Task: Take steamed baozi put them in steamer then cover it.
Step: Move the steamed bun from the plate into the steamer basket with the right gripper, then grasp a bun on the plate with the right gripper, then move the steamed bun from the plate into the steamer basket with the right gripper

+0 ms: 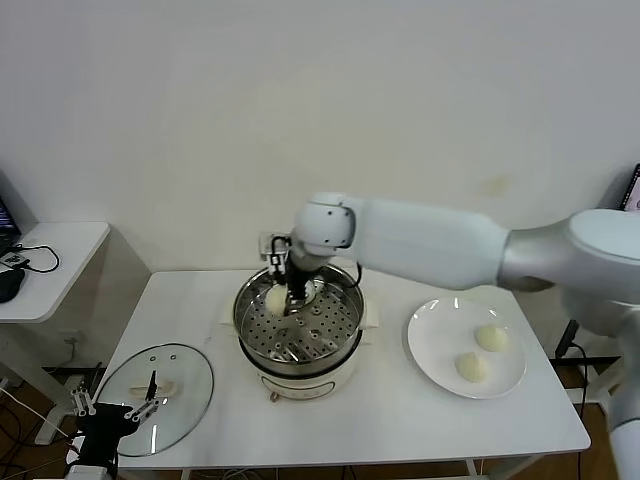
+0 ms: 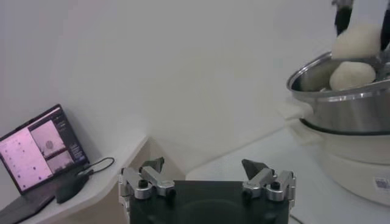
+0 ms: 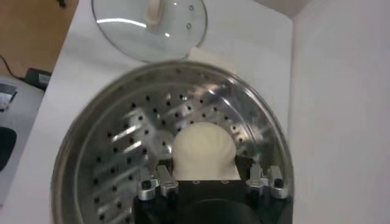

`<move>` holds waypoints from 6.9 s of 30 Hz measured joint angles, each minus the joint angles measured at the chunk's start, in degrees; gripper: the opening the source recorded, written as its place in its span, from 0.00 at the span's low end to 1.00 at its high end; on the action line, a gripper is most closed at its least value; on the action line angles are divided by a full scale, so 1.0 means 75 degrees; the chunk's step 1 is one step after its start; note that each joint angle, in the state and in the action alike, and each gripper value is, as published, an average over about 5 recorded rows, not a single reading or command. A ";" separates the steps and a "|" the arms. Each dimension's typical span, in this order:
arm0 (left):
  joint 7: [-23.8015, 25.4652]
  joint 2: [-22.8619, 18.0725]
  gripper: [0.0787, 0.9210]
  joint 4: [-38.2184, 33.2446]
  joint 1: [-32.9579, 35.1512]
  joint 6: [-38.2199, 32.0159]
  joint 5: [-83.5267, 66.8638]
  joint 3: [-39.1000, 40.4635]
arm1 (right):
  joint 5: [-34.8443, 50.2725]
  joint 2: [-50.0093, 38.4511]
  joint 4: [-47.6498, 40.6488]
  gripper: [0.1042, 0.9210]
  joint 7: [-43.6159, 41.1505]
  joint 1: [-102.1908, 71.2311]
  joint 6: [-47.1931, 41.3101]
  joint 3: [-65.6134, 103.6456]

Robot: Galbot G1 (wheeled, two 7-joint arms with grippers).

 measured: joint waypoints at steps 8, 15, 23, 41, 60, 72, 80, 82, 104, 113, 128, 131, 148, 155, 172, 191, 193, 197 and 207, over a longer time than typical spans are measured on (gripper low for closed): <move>-0.0002 0.0026 0.88 0.0049 -0.0043 -0.0006 -0.0024 -0.0010 | -0.0163 0.0417 -0.0463 0.65 0.0044 -0.0328 -0.0127 -0.0052; -0.0002 0.0030 0.88 0.0069 -0.0071 -0.0007 -0.0030 -0.0003 | -0.0294 0.0599 -0.0751 0.65 0.0099 -0.0507 -0.0122 -0.0017; -0.0003 0.0025 0.88 0.0053 -0.0056 -0.0010 -0.0031 0.0002 | -0.0342 0.0629 -0.0825 0.79 0.0041 -0.0525 -0.0116 0.0061; 0.0000 0.0153 0.88 0.0028 -0.0042 -0.0015 -0.0038 0.0080 | -0.1148 -0.1352 0.0526 0.88 -0.1553 0.0950 0.0916 -0.0150; -0.0002 0.0340 0.88 0.0255 -0.0067 -0.0030 0.0003 0.0183 | -0.3141 -0.6035 0.2773 0.88 -0.2513 0.0741 0.2384 -0.0276; 0.0013 0.0313 0.88 0.0290 0.0019 0.0007 0.0070 0.0088 | -0.4555 -0.7224 0.2723 0.88 -0.2467 -0.2610 0.2887 0.2265; 0.0021 0.0223 0.88 0.0257 0.0095 0.0026 0.0149 0.0069 | -0.5143 -0.7186 0.2288 0.88 -0.2303 -0.4308 0.2966 0.3582; 0.0021 0.0206 0.88 0.0257 0.0112 0.0027 0.0157 0.0066 | -0.5259 -0.7139 0.2173 0.88 -0.2262 -0.4579 0.2979 0.3790; 0.0028 0.0173 0.88 0.0309 0.0096 0.0041 0.0202 0.0043 | -0.5878 -0.6194 0.0878 0.86 -0.1919 -0.5807 0.3009 0.4837; 0.0028 0.0167 0.88 0.0317 0.0089 0.0041 0.0205 0.0047 | -0.5903 -0.5937 0.0684 0.71 -0.1944 -0.5851 0.2930 0.4889; 0.0014 0.0150 0.88 0.0294 0.0093 0.0021 0.0203 0.0054 | -0.5644 -0.6111 0.0822 0.62 -0.2338 -0.5185 0.2874 0.4548; 0.0007 0.0158 0.88 0.0310 0.0075 0.0010 0.0201 0.0075 | -0.5482 -0.6218 0.0912 0.62 -0.2410 -0.4836 0.2851 0.4392; 0.0014 0.0317 0.88 0.0280 -0.0029 0.0008 0.0152 0.0172 | -0.4094 -0.5928 0.1149 0.63 -0.2619 -0.1485 0.2732 0.2841; 0.0012 0.0308 0.88 0.0373 -0.0078 0.0007 0.0097 0.0101 | -0.3406 -0.5045 0.1153 0.63 -0.2447 -0.0083 0.2727 0.1968; 0.0018 0.0269 0.88 0.0317 0.0009 0.0007 -0.0032 -0.0234 | -0.2749 -0.2630 0.1353 0.63 -0.1719 0.0653 0.3710 0.0401; 0.0017 0.0150 0.88 0.0235 -0.0017 0.0007 -0.0081 -0.0359 | -0.3968 -0.1279 0.1503 0.64 -0.1480 0.0314 0.5412 -0.0563; 0.0015 0.0132 0.88 0.0233 -0.0014 0.0007 -0.0087 -0.0363 | -0.4100 -0.1184 0.1500 0.64 -0.1476 0.0317 0.5563 -0.0629; 0.0010 0.0113 0.88 0.0234 -0.0015 0.0004 -0.0104 -0.0369 | -0.4302 -0.1044 0.1531 0.65 -0.1454 0.0312 0.5818 -0.0720; 0.0005 0.0102 0.88 0.0255 -0.0057 -0.0001 -0.0112 -0.0362 | -0.4612 -0.0997 0.1640 0.67 -0.1496 0.0308 0.6200 -0.0890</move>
